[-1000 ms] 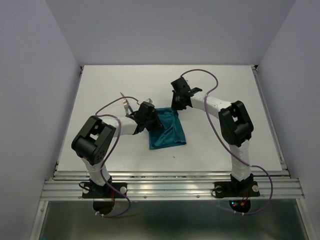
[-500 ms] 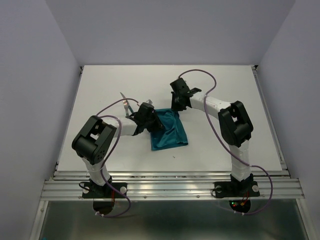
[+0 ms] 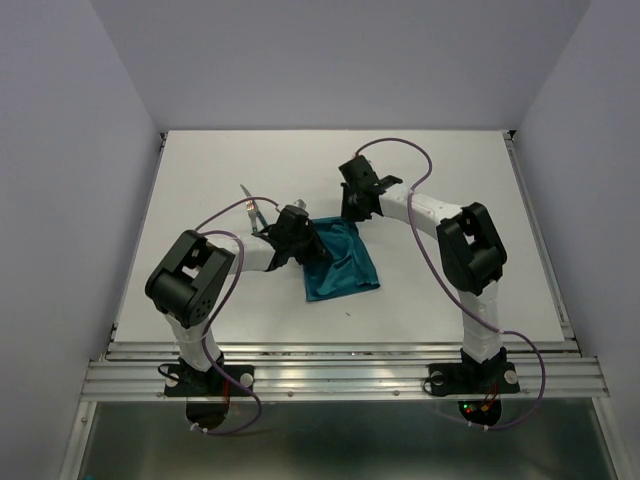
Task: Fold the napkin into a case and place the utensils inside
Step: Fold the 2/3-rectangle-folded napkin at the center of the board.
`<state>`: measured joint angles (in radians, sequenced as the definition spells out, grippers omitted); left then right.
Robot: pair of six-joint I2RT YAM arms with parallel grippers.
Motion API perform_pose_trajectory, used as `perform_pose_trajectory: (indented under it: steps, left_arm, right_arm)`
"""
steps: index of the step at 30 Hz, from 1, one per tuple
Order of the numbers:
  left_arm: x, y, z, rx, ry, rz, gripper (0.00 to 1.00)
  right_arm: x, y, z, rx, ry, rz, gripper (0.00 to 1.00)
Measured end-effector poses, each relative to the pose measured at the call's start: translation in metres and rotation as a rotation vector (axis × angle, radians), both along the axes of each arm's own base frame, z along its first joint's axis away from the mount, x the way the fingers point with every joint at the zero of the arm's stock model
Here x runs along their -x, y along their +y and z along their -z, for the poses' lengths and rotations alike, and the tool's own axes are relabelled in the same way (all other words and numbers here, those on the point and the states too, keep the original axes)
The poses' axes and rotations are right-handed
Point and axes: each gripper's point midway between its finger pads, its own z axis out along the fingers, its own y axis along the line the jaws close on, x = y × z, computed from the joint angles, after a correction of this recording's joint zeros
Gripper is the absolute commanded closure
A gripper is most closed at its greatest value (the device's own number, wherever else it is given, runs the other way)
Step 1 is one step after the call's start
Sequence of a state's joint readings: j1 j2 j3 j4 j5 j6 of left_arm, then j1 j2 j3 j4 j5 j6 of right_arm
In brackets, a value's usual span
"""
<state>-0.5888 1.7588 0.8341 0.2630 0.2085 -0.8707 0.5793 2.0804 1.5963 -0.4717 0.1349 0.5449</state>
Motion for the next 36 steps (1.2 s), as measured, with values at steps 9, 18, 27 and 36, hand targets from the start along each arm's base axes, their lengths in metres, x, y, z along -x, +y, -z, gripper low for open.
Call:
perform_pose_trajectory:
  steps: [9, 18, 27, 36]
  left_arm:
    - [0.000, -0.002, 0.000, 0.007, -0.002, 0.003, 0.73]
    - [0.000, -0.002, 0.000, 0.007, -0.001, 0.003, 0.73]
    - [0.000, -0.002, 0.000, 0.009, -0.002, 0.004, 0.73]
    - [-0.001, -0.002, 0.000, 0.007, -0.004, 0.004, 0.73]
  right_arm:
    - [-0.004, 0.004, -0.007, -0.011, -0.017, -0.001, 0.99]
    - [-0.011, 0.013, -0.021, -0.033, -0.048, -0.009, 0.99]
    - [-0.011, 0.015, -0.022, -0.035, -0.049, -0.011, 0.99]
    - [-0.004, 0.012, -0.016, -0.026, -0.033, -0.014, 0.99]
